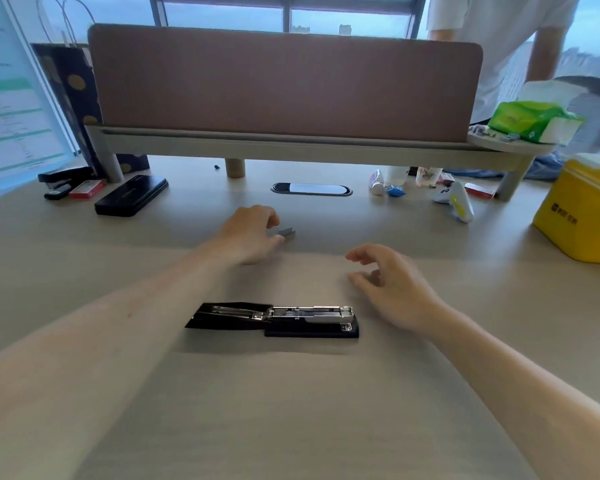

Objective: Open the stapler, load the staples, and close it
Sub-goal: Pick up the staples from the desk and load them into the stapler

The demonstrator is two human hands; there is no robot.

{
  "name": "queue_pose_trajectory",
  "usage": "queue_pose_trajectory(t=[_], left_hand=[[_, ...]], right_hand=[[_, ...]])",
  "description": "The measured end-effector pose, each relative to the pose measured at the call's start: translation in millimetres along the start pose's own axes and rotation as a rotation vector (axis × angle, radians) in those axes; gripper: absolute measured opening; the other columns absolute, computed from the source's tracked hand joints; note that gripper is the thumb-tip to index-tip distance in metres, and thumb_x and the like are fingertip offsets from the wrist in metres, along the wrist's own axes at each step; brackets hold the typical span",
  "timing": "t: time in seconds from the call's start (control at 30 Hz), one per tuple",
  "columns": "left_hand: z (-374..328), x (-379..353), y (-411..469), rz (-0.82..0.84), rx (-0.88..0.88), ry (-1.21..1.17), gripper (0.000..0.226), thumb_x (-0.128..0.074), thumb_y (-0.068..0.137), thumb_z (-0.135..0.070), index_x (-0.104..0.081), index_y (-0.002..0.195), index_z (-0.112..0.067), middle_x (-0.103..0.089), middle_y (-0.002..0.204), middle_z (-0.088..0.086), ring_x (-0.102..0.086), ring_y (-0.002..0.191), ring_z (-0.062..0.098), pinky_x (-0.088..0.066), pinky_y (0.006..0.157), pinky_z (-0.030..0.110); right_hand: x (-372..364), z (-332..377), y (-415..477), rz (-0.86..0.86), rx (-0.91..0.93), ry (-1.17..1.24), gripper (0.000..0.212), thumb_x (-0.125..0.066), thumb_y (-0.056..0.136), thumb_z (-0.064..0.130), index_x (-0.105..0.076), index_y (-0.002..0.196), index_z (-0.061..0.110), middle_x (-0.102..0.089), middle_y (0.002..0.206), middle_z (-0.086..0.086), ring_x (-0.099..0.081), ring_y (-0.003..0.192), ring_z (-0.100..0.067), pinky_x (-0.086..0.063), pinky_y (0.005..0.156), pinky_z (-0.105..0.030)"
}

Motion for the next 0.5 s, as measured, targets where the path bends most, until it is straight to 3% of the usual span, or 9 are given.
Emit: queue_pose_trajectory(t=[0.1,0.23,0.37,0.5], left_hand=[[4.4,-13.7,23.0,-0.055,0.022,0.026,0.039,-0.072,0.090,-0.034,-0.066,0.124,-0.017,-0.071,0.124,0.003,-0.065,0.116,0.028,-0.052,0.098,0.041],[4.3,-20.5,36.7,-0.135,0.006,-0.019,0.024,-0.074,0.089,-0.026,-0.070,0.112,-0.018,-0.077,0.103,-0.001,-0.070,0.103,0.024,-0.055,0.093,0.039],[-3.4,-18.7,33.4,-0.127,-0.064,-0.069,0.018,-0.076,0.088,-0.019,-0.072,0.106,-0.016,-0.078,0.097,0.001,-0.071,0.089,0.020,-0.056,0.091,0.036],[-33.1,-4.9,0.6,-0.063,-0.229,-0.193,0.020,-0.079,0.088,-0.016,-0.074,0.108,-0.015,-0.076,0.096,-0.002,-0.070,0.073,0.011,-0.054,0.073,0.021]], right_hand=[[-18.5,-5.0,6.0,-0.006,0.036,-0.044,0.032,-0.070,0.095,0.025,-0.066,0.126,0.018,-0.066,0.123,-0.001,-0.057,0.118,-0.020,-0.033,0.095,-0.020],[-22.7,-9.0,11.0,-0.004,0.055,-0.069,0.033,-0.070,0.096,0.028,-0.066,0.126,0.016,-0.065,0.125,0.000,-0.053,0.120,-0.018,-0.026,0.092,-0.012],[-22.4,-7.4,11.0,-0.009,0.066,-0.080,0.033,-0.070,0.095,0.030,-0.066,0.125,0.016,-0.067,0.124,-0.001,-0.055,0.119,-0.019,-0.028,0.092,-0.014],[-17.9,-5.5,8.3,-0.019,0.048,-0.057,0.032,-0.071,0.094,0.030,-0.067,0.124,0.018,-0.069,0.122,0.000,-0.057,0.117,-0.018,-0.032,0.093,-0.018]])
Point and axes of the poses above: each hand's wrist, its own y-axis towards the middle knuckle, its own x-axis out of the back of the hand, z = x × y, the point moved 7 cm from there along y, towards the middle knuckle
